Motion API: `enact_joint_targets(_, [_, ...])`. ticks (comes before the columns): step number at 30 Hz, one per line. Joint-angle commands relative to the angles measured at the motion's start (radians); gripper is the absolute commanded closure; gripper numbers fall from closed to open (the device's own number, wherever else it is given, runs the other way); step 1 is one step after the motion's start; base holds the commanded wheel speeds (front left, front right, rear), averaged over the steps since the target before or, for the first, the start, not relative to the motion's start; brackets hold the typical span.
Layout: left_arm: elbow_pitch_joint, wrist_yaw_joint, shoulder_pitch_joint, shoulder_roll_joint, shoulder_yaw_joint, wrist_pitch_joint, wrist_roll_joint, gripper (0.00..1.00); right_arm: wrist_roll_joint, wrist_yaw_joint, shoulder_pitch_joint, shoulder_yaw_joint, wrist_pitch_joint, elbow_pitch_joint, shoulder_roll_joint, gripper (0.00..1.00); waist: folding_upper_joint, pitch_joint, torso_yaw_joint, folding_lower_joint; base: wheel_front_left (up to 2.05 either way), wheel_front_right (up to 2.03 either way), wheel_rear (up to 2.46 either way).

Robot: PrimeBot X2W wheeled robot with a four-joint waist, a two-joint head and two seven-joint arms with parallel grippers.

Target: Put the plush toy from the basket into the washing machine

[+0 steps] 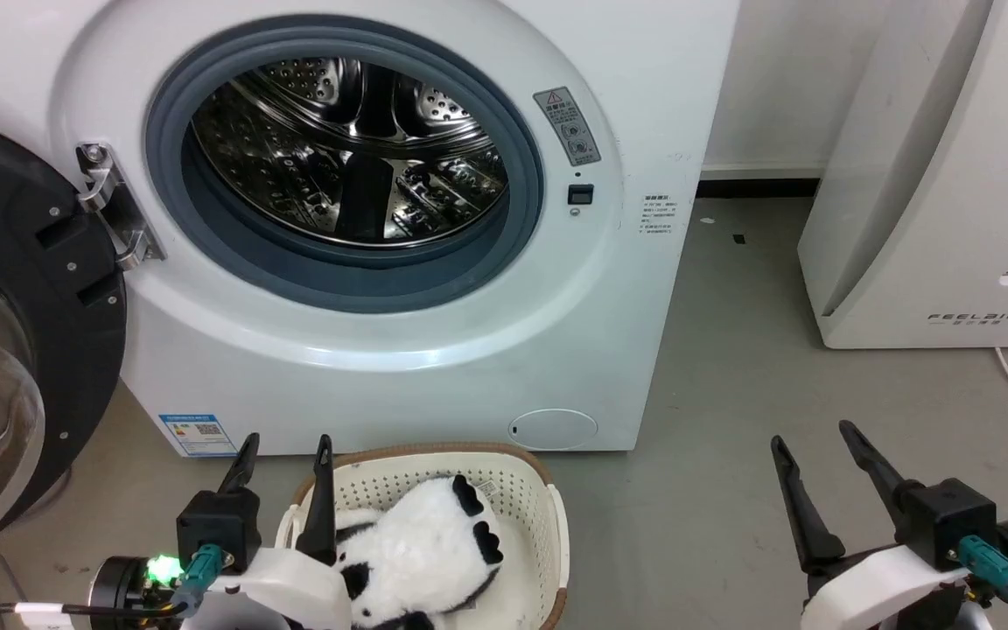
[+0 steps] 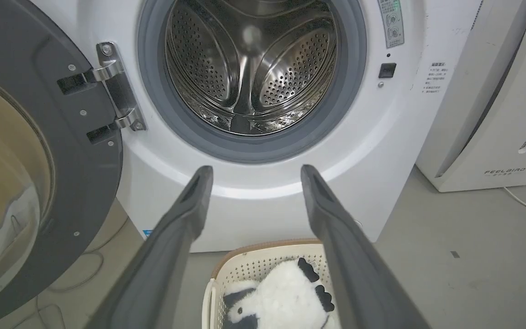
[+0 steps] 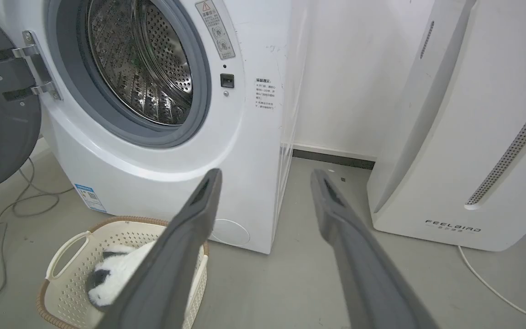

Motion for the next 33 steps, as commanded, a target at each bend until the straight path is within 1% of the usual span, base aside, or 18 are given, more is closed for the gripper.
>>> enact_joint_targets(1, [0.006,0.006,0.001,0.000,-0.004,-0.011,-0.009,0.00,0.007,0.000,0.002,-0.003,-0.012,-0.004,0.000,0.00,0.0000,0.002,0.000,0.0000,0.00,0.00,0.00])
enact_joint_targets(18, [0.084,0.008,-0.028,0.000,-0.041,-0.046,-0.039,0.00,0.026,0.000,-0.008,0.008,-0.047,-0.021,0.000,0.00,0.0000,0.062,-0.010,0.0000,0.00,0.00,0.00])
enact_joint_targets(33, [0.234,-0.006,-0.115,0.007,-0.072,-0.078,-0.059,0.00,0.041,0.000,-0.043,0.007,-0.078,-0.033,0.000,0.00,0.0000,0.167,-0.039,0.0000,0.00,0.00,0.00])
